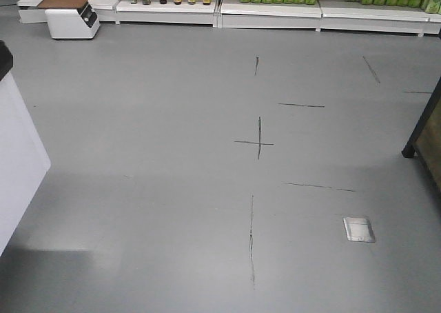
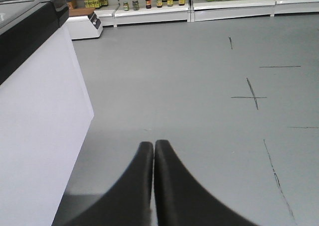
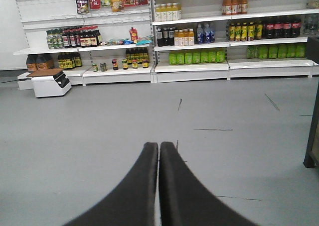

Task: Pick three apples into basket with both arms
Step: 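Drive the base forward across the floor toward the fruit tables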

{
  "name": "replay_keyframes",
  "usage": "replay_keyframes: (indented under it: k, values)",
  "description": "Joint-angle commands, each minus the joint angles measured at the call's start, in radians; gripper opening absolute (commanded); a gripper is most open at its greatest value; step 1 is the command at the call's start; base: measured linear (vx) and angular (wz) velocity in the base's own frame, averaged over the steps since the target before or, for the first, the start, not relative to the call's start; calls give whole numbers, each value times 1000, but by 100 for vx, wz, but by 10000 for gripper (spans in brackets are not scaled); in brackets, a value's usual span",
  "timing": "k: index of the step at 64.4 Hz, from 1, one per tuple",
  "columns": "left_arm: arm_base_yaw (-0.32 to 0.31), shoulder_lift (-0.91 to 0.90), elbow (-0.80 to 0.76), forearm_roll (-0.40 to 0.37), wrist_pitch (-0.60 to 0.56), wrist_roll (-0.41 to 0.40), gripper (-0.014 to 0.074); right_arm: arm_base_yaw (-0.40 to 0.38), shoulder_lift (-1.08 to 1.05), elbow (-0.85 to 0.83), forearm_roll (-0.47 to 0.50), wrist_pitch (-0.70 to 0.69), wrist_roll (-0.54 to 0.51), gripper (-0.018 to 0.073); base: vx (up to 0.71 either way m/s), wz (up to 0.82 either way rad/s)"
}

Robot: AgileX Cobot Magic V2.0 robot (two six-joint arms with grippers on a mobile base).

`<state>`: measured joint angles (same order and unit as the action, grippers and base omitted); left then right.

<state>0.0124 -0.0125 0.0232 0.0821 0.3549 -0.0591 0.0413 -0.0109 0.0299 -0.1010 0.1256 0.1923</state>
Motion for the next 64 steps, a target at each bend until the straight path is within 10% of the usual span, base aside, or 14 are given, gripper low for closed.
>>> replay_keyframes:
  k: [1,64]
  values:
    - [-1,-22,27,1,-68,-7,-7,-1,-8,10,-2,-75,-2,-3,16,-3]
    - [-1,-22,27,1,-68,-7,-7,-1,-8,10,-2,-75,-2,-3,16,-9]
